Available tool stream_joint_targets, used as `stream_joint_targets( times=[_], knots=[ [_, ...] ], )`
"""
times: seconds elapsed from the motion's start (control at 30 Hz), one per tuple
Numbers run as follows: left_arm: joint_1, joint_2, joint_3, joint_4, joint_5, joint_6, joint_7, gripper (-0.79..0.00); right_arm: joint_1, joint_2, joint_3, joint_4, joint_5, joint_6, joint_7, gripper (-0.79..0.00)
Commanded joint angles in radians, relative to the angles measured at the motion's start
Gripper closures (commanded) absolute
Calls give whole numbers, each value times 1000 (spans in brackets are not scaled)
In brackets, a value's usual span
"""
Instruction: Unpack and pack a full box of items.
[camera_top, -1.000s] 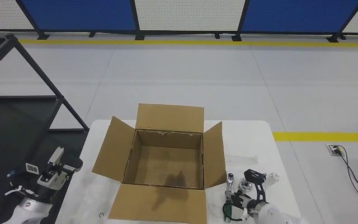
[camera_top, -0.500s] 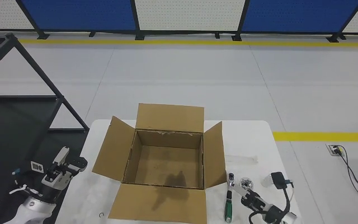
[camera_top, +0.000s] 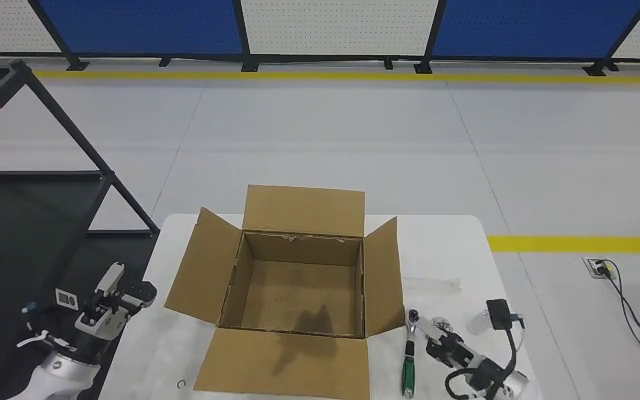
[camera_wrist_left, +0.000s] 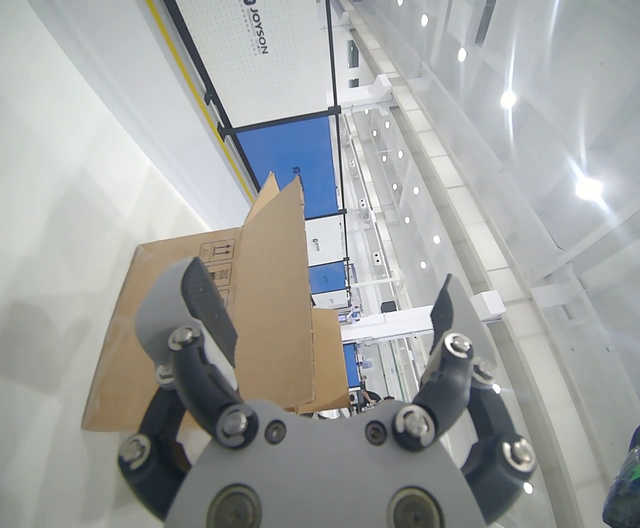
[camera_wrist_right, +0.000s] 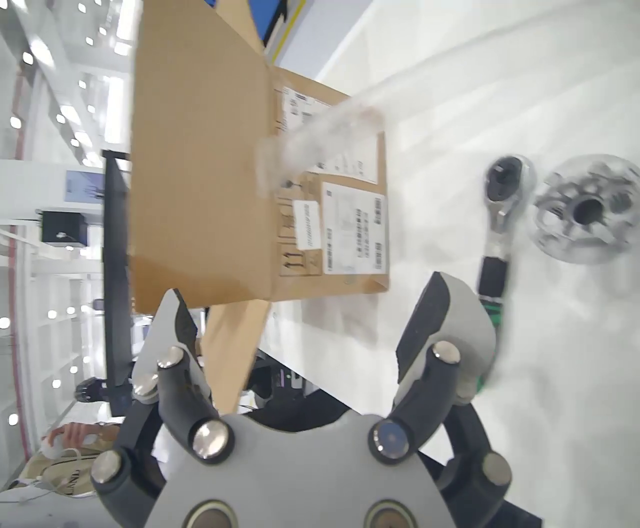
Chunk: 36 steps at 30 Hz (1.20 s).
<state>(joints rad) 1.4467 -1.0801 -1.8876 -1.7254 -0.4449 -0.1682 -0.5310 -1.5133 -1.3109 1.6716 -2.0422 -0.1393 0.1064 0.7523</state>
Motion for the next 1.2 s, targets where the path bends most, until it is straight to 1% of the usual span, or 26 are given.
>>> stream_joint_targets(
  times=[0.0,0.07,0.13,0.17,0.27,0.67,0.77,0.9,1.0,1.17],
  knots=[
    [-6,2,5,-7,25,23,1,-785,24,-1,4,3,74,4,-12,-785],
    [-15,4,11,-11,37,48,-14,-785,50,-2,4,8,147,6,-25,-785],
    [-24,6,13,-12,46,70,-26,-785,77,-2,7,30,218,8,-12,-785],
    [-27,6,15,-12,47,73,-27,-785,89,-1,15,50,239,28,-21,-785],
    [-18,8,18,-15,64,90,-38,-785,94,0,17,55,240,38,-27,-785],
    [-16,8,24,-19,65,94,-41,-785,93,-1,16,54,241,37,-31,-785],
    [-34,10,42,-37,88,122,-51,-785,103,-4,-12,48,300,26,-72,-785],
    [-58,13,65,-53,123,162,-65,-785,129,-6,-57,43,320,24,-113,-785],
    [-64,14,77,-63,126,164,-77,-785,157,-7,-95,56,340,39,-122,-785],
    [-58,16,79,-83,101,160,-106,-785,200,-9,-167,64,325,49,-149,-785]
  ],
)
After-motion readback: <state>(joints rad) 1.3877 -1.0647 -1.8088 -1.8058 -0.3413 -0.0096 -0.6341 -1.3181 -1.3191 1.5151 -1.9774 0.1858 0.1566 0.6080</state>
